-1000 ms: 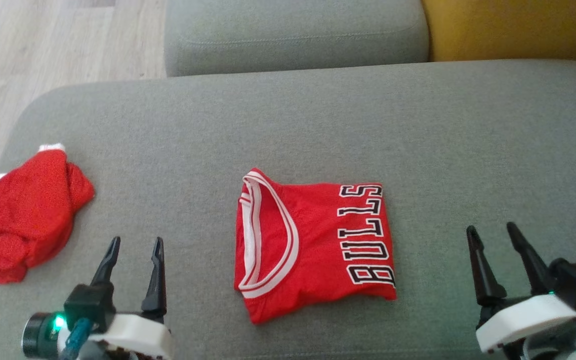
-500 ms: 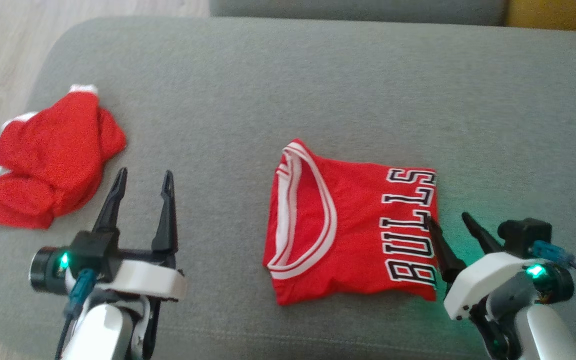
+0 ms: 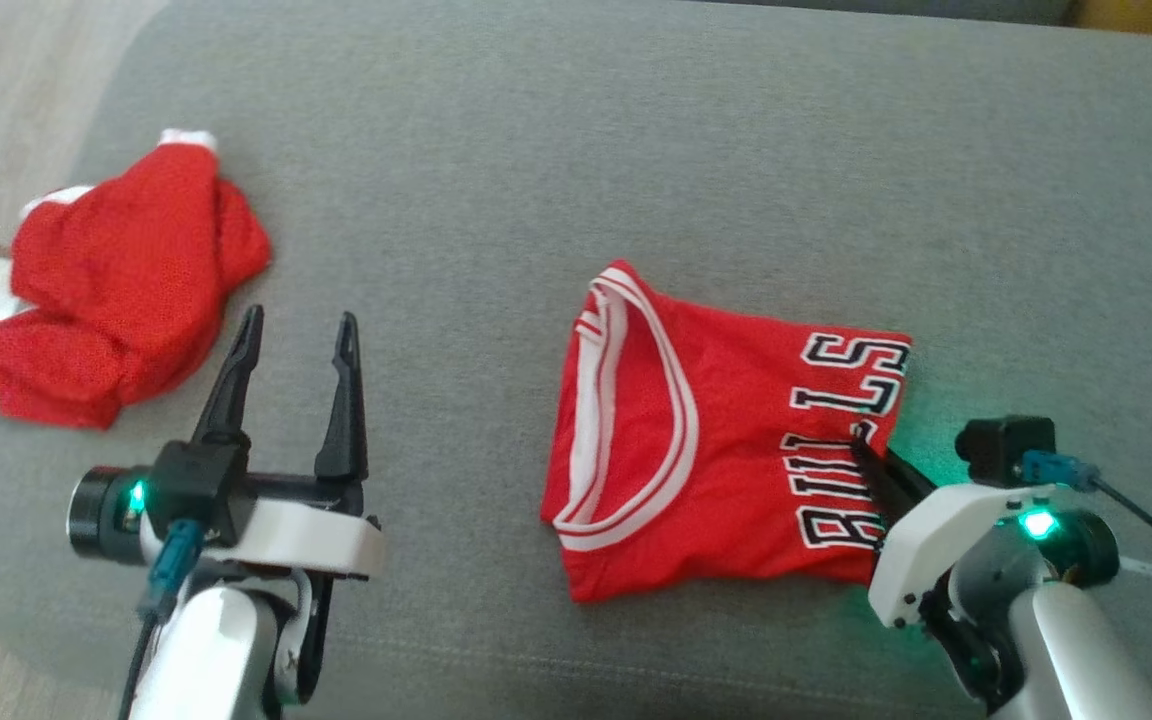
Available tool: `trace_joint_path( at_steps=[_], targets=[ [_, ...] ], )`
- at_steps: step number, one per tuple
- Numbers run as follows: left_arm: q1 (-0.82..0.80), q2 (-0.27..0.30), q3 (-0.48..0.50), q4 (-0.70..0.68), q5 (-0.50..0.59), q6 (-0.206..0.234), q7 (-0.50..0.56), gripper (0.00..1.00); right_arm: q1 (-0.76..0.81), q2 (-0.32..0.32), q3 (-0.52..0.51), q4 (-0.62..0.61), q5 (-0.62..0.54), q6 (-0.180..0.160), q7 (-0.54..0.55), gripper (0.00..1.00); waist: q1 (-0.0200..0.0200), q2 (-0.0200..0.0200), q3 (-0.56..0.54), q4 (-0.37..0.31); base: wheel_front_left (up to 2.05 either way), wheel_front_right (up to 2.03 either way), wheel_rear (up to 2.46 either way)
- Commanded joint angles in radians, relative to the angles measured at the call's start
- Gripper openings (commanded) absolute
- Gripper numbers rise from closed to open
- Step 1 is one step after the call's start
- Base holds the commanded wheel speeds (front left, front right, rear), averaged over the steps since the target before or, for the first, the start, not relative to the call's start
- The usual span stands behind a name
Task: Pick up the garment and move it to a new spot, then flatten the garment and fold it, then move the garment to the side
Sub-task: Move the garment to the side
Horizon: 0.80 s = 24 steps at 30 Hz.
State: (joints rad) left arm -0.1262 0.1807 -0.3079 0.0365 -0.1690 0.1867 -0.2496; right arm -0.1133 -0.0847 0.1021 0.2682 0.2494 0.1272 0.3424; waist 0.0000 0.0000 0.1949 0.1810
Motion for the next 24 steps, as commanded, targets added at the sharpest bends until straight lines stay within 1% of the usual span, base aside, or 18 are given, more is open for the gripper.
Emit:
trace_joint_path(
  at_steps=[1, 4, 9, 14, 20, 24],
  targets=[
    [-0.031, 0.008, 0.044, -0.037, 0.014, -0.005, -0.012, 1.00, -0.027, -0.024, 0.037, -0.048, 0.007, 0.003, -0.017, 0.00, 0.0000, 0.0000, 0.002, -0.027, 0.00, 0.00, 0.00],
    [-0.026, 0.010, 0.052, -0.044, 0.025, -0.010, -0.012, 1.00, -0.035, -0.046, 0.063, -0.091, 0.007, 0.003, -0.037, 0.00, 0.0000, 0.0000, 0.003, -0.077, 0.00, 0.00, 0.00],
    [-0.026, 0.015, 0.059, -0.057, 0.038, -0.023, -0.012, 1.00, -0.048, -0.090, 0.089, -0.149, 0.018, 0.003, -0.050, 0.00, 0.0000, 0.0000, 0.012, -0.187, 0.00, 0.00, 0.00],
    [-0.042, 0.020, 0.057, -0.072, 0.051, -0.037, -0.012, 1.00, -0.081, -0.124, 0.074, -0.169, 0.032, 0.003, -0.062, 0.00, 0.0000, 0.0000, 0.041, -0.295, 0.00, 0.00, 0.00],
    [-0.085, 0.026, 0.040, -0.083, 0.068, -0.057, -0.012, 1.00, -0.166, -0.157, 0.052, -0.142, 0.049, 0.003, -0.086, 0.00, 0.0000, 0.0000, 0.107, -0.390, 0.00, 0.00, 0.00],
    [-0.123, 0.036, 0.033, -0.084, 0.077, -0.070, -0.012, 1.00, -0.255, -0.192, 0.005, -0.085, 0.059, 0.003, -0.126, 0.00, 0.0000, 0.0000, 0.151, -0.431, 0.00, 0.00, 0.00]
  ],
)
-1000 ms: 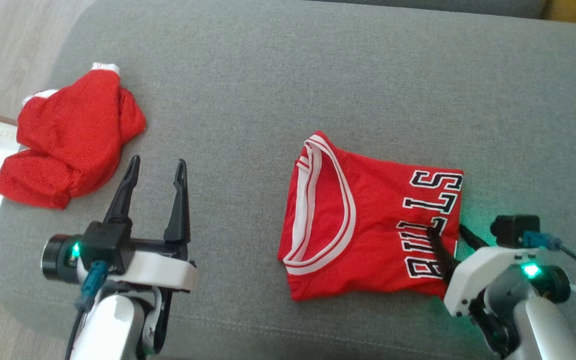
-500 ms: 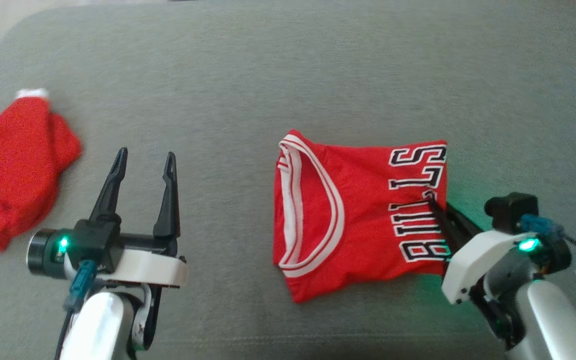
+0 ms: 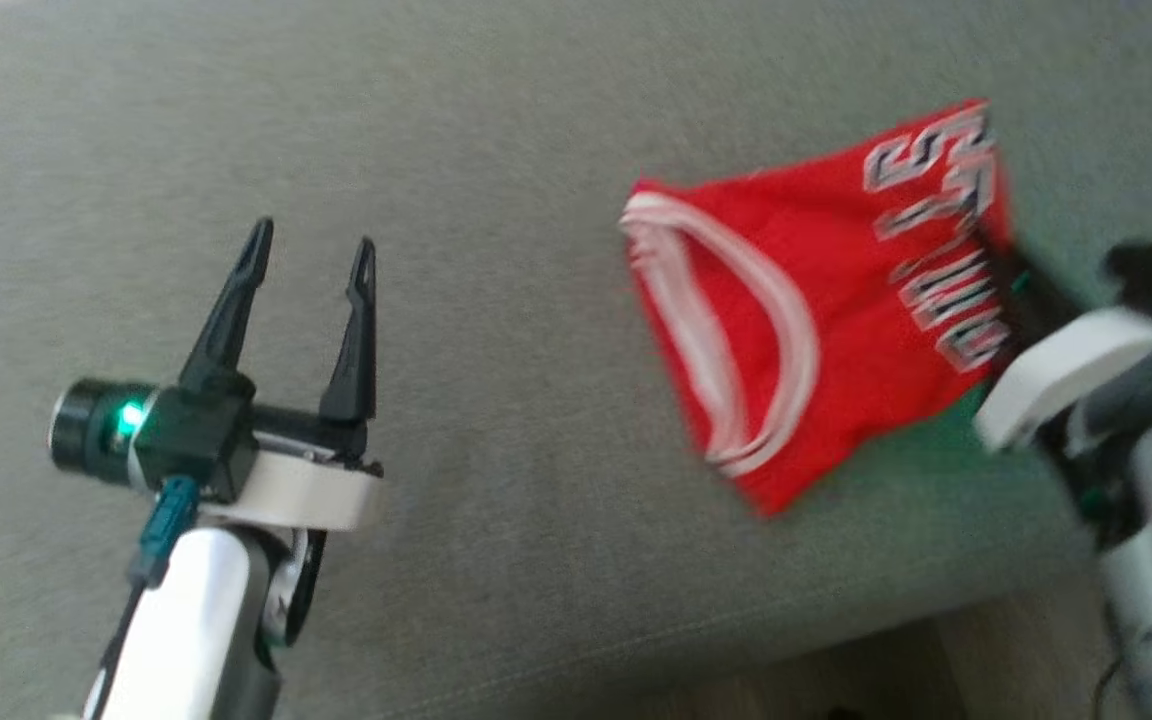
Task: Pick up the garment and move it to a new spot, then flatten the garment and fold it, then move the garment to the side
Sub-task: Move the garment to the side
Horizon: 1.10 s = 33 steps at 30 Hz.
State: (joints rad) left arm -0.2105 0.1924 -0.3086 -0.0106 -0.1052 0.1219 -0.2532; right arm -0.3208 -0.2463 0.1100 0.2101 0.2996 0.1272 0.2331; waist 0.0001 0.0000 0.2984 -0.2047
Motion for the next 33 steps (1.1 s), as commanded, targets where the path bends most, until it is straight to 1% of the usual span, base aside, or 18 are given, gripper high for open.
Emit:
trace_joint_path(
  at_steps=[1, 2, 5, 7, 10, 16, 21, 29, 31, 32, 33],
  targets=[
    [-0.048, 0.028, 0.031, -0.037, 0.017, -0.009, -0.009, 1.00, -0.068, -0.041, -0.019, -0.008, 0.010, 0.003, -0.025, 0.00, -0.0001, 0.0000, 0.057, -0.053, 0.00, 0.00, 0.00],
    [-0.048, 0.028, 0.031, -0.037, 0.017, -0.009, -0.009, 1.00, -0.068, -0.041, -0.019, -0.008, 0.010, 0.003, -0.025, 0.00, -0.0001, 0.0000, 0.057, -0.053, 0.00, 0.00, 0.00],
    [-0.074, 0.035, 0.019, -0.041, 0.027, -0.020, -0.008, 1.00, -0.118, -0.071, -0.067, 0.035, 0.008, 0.003, -0.052, 0.00, -0.0001, 0.0000, 0.084, -0.065, 0.00, 0.00, 0.00],
    [-0.099, 0.039, 0.008, -0.048, 0.035, -0.028, -0.005, 1.00, -0.151, -0.095, -0.116, 0.055, 0.010, 0.003, -0.070, 0.00, -0.0001, 0.0000, 0.110, -0.070, 0.00, 0.00, 0.00],
    [-0.123, 0.041, -0.004, -0.056, 0.040, -0.037, -0.003, 1.00, -0.168, -0.107, -0.175, 0.060, 0.012, 0.003, -0.081, 0.00, -0.0001, 0.0000, 0.137, -0.068, 0.00, 0.00, 0.00],
    [-0.167, 0.043, -0.023, -0.064, 0.051, -0.048, 0.000, 1.00, -0.181, -0.111, -0.271, 0.050, -0.007, 0.003, -0.095, 0.00, -0.0001, 0.0000, 0.198, -0.058, 0.00, 0.00, 0.00],
    [-0.204, 0.044, -0.038, -0.065, 0.057, -0.060, 0.001, 1.00, -0.199, -0.106, -0.348, 0.053, -0.051, 0.003, -0.116, 0.00, -0.0001, 0.0000, 0.245, -0.047, 0.00, 0.00, 0.00],
    [-0.245, 0.037, -0.060, -0.046, 0.057, -0.073, -0.004, 1.00, -0.209, -0.093, -0.421, 0.076, -0.087, 0.003, -0.139, 0.00, -0.0001, 0.0000, 0.274, -0.019, 0.00, 0.00, 0.00],
    [-0.250, 0.033, -0.064, -0.040, 0.055, -0.074, -0.005, 1.00, -0.199, -0.079, -0.443, 0.076, -0.114, 0.003, -0.134, 0.48, -0.0001, 0.0000, 0.272, -0.011, 0.00, 0.00, 0.00],
    [-0.251, 0.031, -0.064, -0.036, 0.053, -0.074, -0.005, 1.00, -0.191, -0.071, -0.455, 0.074, -0.130, 0.003, -0.129, 1.00, -0.0001, 0.0000, 0.268, -0.007, 0.00, 0.00, 0.00],
    [-0.250, 0.029, -0.065, -0.033, 0.050, -0.073, -0.006, 1.00, -0.183, -0.064, -0.469, 0.069, -0.148, 0.003, -0.129, 1.00, -0.0001, 0.0000, 0.264, -0.003, 0.00, 0.00, 0.00]
  ],
)
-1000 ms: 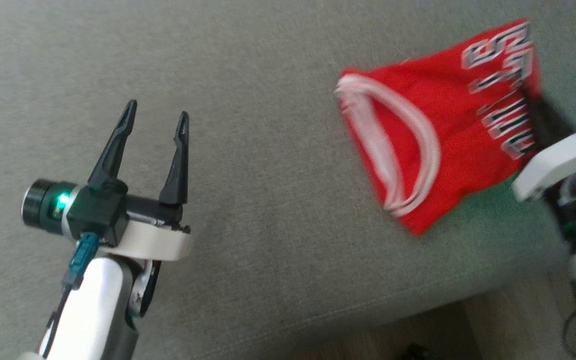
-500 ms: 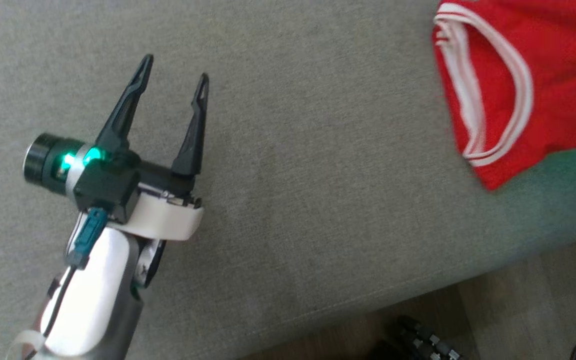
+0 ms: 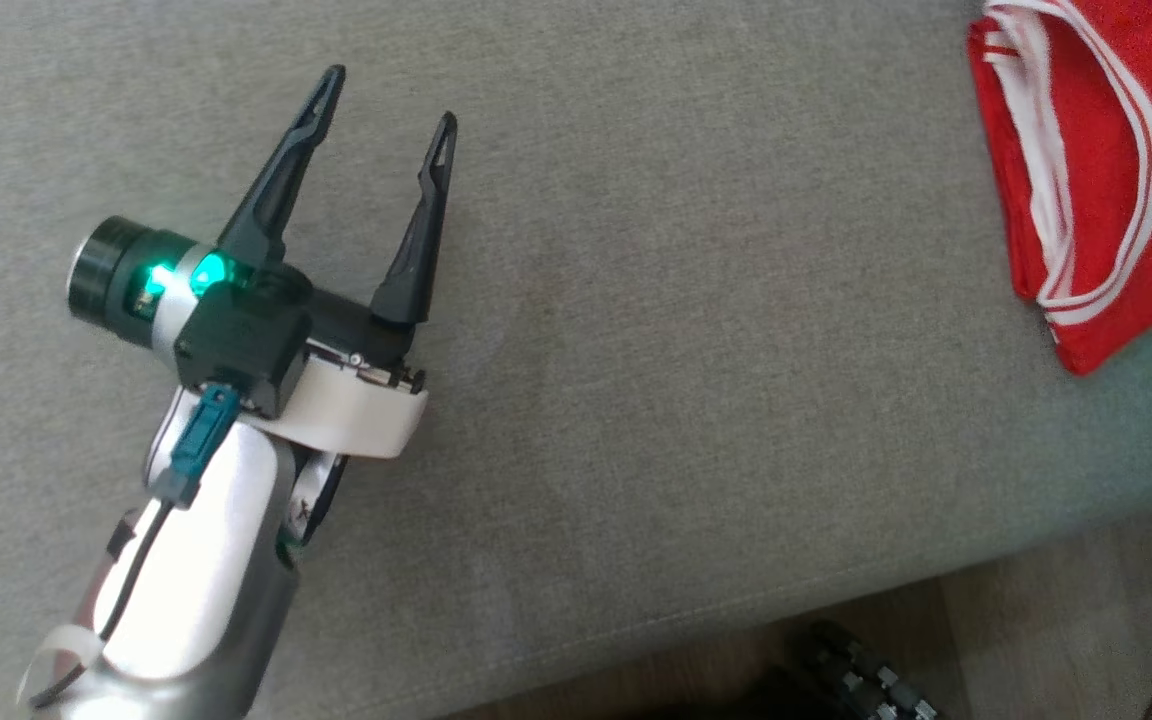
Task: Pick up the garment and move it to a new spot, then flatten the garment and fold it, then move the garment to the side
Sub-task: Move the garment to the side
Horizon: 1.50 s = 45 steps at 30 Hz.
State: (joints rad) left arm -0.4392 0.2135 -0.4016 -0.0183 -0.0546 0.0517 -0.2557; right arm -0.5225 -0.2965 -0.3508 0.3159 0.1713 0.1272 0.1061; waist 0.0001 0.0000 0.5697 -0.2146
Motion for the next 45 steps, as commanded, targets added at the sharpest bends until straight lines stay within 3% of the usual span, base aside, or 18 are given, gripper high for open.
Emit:
trace_joint_path(
  at_steps=[1, 7, 13, 18, 24, 32, 45],
  targets=[
    [-0.020, 0.006, 0.029, -0.022, -0.003, -0.001, -0.004, 1.00, 0.027, -0.005, -0.021, -0.044, -0.037, 0.003, -0.004, 1.00, -0.0001, 0.0000, -0.012, 0.011, 0.00, 0.00, 0.00],
    [0.007, 0.000, 0.038, -0.013, -0.017, 0.015, -0.006, 1.00, 0.098, 0.045, -0.049, -0.120, -0.087, 0.003, -0.049, 1.00, -0.0001, 0.0000, -0.049, 0.036, 0.00, 0.00, 0.00],
    [0.053, -0.003, 0.058, -0.010, -0.033, 0.034, -0.006, 1.00, 0.185, 0.097, 0.021, -0.242, -0.095, 0.003, -0.118, 1.00, -0.0001, 0.0000, -0.106, 0.064, 0.00, 0.00, 0.00],
    [0.120, -0.015, 0.084, -0.004, -0.054, 0.061, -0.006, 1.00, 0.282, 0.166, 0.157, -0.360, -0.098, 0.003, -0.145, 1.00, -0.0001, 0.0000, -0.186, 0.110, 0.00, 0.00, 0.00],
    [0.197, -0.026, 0.126, 0.006, -0.077, 0.094, -0.006, 1.00, 0.360, 0.218, 0.296, -0.421, -0.076, 0.003, -0.129, 1.00, -0.0001, 0.0000, -0.268, 0.181, 0.00, 0.00, 0.00],
    [0.298, -0.024, 0.188, 0.028, -0.099, 0.124, -0.006, 1.00, 0.435, 0.243, 0.341, -0.439, -0.034, 0.003, -0.126, 1.00, -0.0001, 0.0000, -0.356, 0.241, 0.00, 0.00, 0.00],
    [0.433, -0.009, 0.219, 0.062, -0.126, 0.124, -0.006, 1.00, 0.564, 0.246, 0.368, -0.440, 0.003, 0.003, -0.093, 1.00, -0.0001, 0.0000, -0.497, 0.248, 0.00, 0.00, 0.00]
  ],
)
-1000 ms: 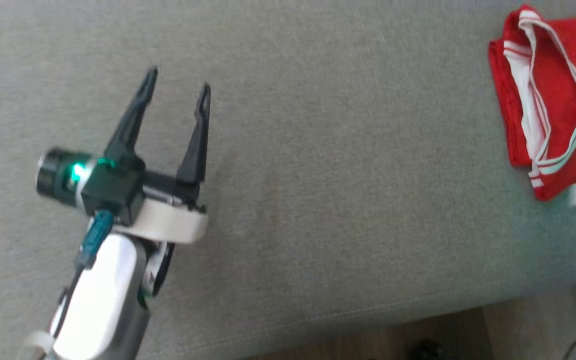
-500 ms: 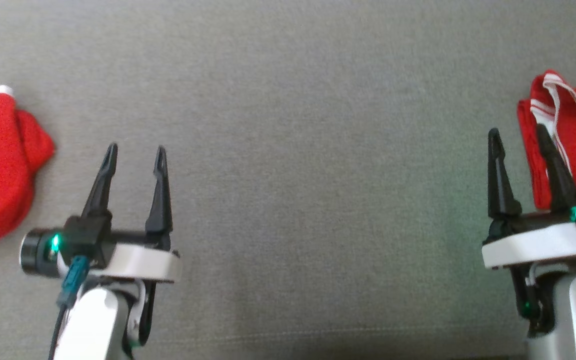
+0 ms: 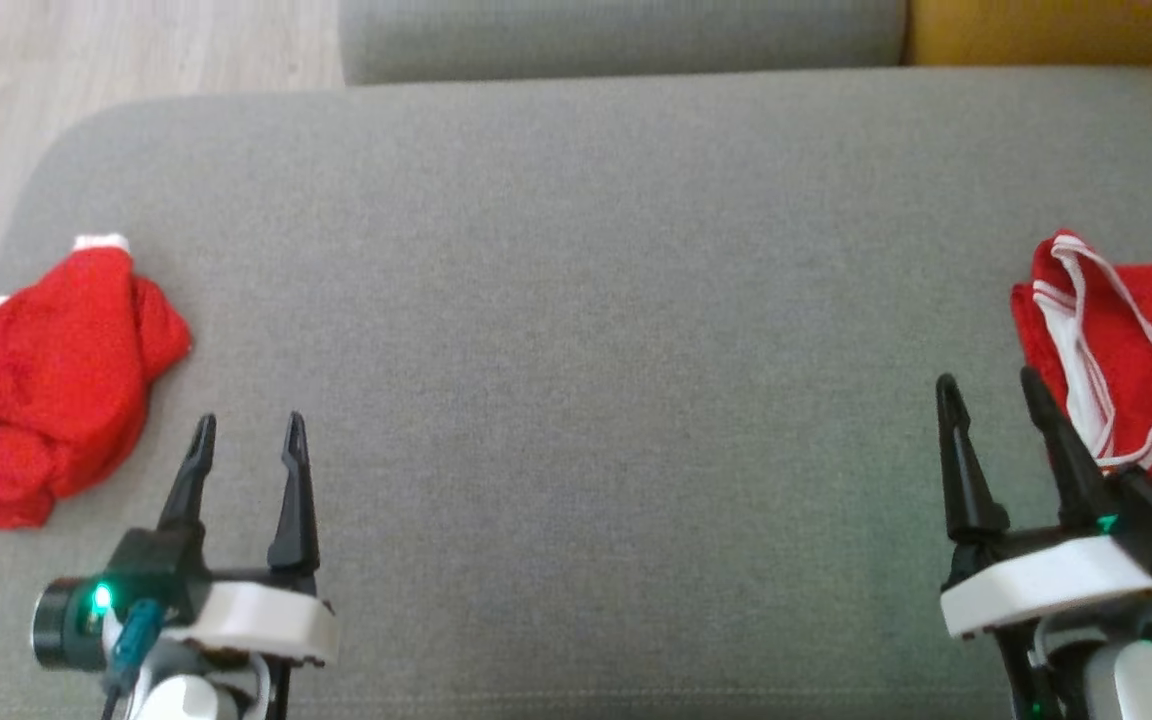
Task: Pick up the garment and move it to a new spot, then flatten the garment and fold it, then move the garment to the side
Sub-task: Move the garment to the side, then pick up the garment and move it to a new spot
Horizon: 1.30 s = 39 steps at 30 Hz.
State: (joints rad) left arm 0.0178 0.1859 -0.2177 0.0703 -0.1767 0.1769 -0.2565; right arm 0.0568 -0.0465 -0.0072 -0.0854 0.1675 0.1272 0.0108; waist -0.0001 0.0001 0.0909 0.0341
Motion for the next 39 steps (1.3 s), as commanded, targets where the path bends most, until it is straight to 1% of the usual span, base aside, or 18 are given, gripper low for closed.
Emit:
trace_joint_path(
  at_steps=[1, 10, 19, 31, 35, 39],
  targets=[
    [-0.015, 0.019, 0.033, -0.024, -0.005, -0.001, -0.005, 1.00, -0.006, -0.004, 0.026, -0.040, 0.008, 0.003, 0.005, 1.00, 0.0001, -0.0001, -0.029, -0.002, 0.00, 0.00, 0.00],
    [0.044, 0.029, 0.015, -0.020, -0.013, -0.004, 0.013, 1.00, 0.071, -0.004, 0.016, -0.061, 0.014, 0.003, 0.034, 1.00, 0.0001, -0.0001, -0.095, -0.007, 0.00, 0.00, 0.00],
    [0.057, 0.034, 0.008, -0.030, -0.017, 0.000, 0.022, 1.00, 0.093, -0.004, 0.010, -0.081, 0.021, 0.003, 0.045, 1.00, 0.0001, -0.0001, -0.106, -0.011, 0.00, 0.00, 0.00],
    [0.049, 0.043, -0.001, -0.039, -0.016, 0.009, 0.027, 1.00, 0.094, -0.004, 0.003, -0.084, 0.021, 0.003, 0.047, 1.00, 0.0001, -0.0001, -0.103, -0.001, 0.00, 0.00, 0.00],
    [0.032, 0.045, -0.002, -0.043, -0.017, 0.008, 0.024, 1.00, 0.094, -0.004, -0.003, -0.091, 0.018, 0.003, 0.051, 1.00, 0.0001, -0.0001, -0.097, 0.028, 0.00, 0.00, 0.00],
    [-0.002, 0.043, -0.006, -0.041, -0.018, 0.001, 0.019, 1.00, 0.091, -0.004, -0.001, -0.111, 0.012, 0.003, 0.059, 1.00, 0.0001, -0.0001, -0.079, 0.087, 0.00, 0.00, 0.00]
  ],
)
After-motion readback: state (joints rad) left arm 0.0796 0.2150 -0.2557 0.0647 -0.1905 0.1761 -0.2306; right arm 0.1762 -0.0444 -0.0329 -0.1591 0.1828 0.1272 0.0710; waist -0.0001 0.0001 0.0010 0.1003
